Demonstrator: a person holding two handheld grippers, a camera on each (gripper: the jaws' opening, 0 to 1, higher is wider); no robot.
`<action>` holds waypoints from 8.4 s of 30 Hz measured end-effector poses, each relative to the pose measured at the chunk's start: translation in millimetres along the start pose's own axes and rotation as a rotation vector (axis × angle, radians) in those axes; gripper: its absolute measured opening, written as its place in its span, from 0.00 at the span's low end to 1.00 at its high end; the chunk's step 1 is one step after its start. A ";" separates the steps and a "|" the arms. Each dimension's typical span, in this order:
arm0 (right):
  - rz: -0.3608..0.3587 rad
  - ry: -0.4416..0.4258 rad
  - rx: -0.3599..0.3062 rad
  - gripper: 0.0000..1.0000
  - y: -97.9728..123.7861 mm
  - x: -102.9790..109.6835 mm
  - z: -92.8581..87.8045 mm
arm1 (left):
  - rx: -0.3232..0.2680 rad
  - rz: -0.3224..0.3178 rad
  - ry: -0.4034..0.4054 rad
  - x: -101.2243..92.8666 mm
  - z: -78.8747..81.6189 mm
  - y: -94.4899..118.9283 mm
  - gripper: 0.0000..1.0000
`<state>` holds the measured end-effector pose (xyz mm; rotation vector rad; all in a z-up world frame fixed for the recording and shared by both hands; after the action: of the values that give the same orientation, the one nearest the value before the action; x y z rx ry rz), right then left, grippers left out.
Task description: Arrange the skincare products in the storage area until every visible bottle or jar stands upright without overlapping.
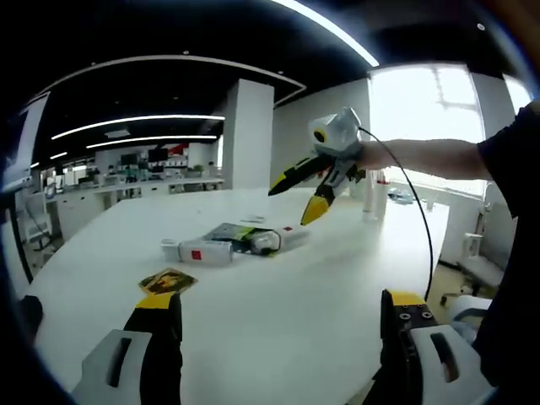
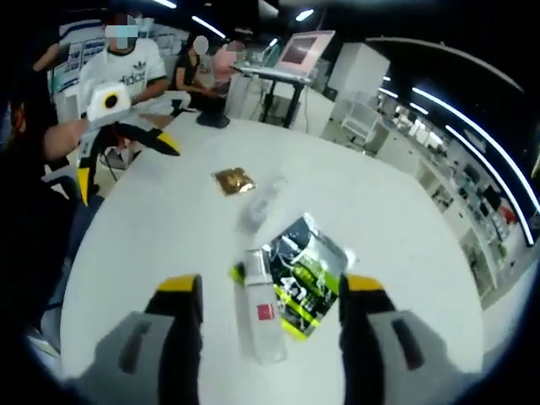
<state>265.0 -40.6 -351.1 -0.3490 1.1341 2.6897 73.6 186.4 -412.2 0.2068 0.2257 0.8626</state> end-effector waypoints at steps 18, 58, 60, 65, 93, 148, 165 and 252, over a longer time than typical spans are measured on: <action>0.141 0.027 0.111 0.63 -31.5 0.3 6.9 | -0.001 0.010 0.016 1.1 -5.9 3.4 1.00; 0.219 0.027 0.254 0.35 -66.7 3.9 16.5 | 0.002 -0.001 0.037 -2.7 -16.8 9.1 1.00; 0.229 0.025 0.260 0.35 -68.4 6.2 17.7 | 0.006 -0.002 0.036 -2.6 -17.3 9.1 1.00; 0.251 0.037 0.280 0.32 -71.7 9.9 19.7 | 0.003 0.001 0.039 -1.3 -17.4 9.4 1.00; 0.285 0.016 0.371 0.26 -85.6 -7.6 12.0 | -0.001 -0.007 0.049 9.4 -18.1 6.5 1.00; 0.059 -0.143 0.134 0.17 -40.4 -14.3 15.3 | 0.000 -0.017 0.032 -3.8 -15.3 8.8 1.00; -0.059 -0.215 -0.001 0.17 -26.5 -29.7 7.5 | 0.006 -0.022 0.022 -2.4 -13.3 8.5 1.00; -0.709 -0.573 -0.522 0.17 126.4 41.4 -91.6 | 0.013 -0.139 -0.030 -16.9 -0.9 -10.6 1.00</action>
<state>203.6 -189.5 -340.0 -0.0197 0.0929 2.1593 70.4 166.8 -414.1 0.2133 0.2150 0.7200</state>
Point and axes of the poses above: the point that each gripper's makers call its tool centre point, and the gripper's own axes: y roughly backward along the fingers, x roughly to its left, z roughly out of its top, the point moved 9 cm from there along y, roughly backward along the fingers, and after that the axes turned 1 degree about -z, right-handed, at the moved point
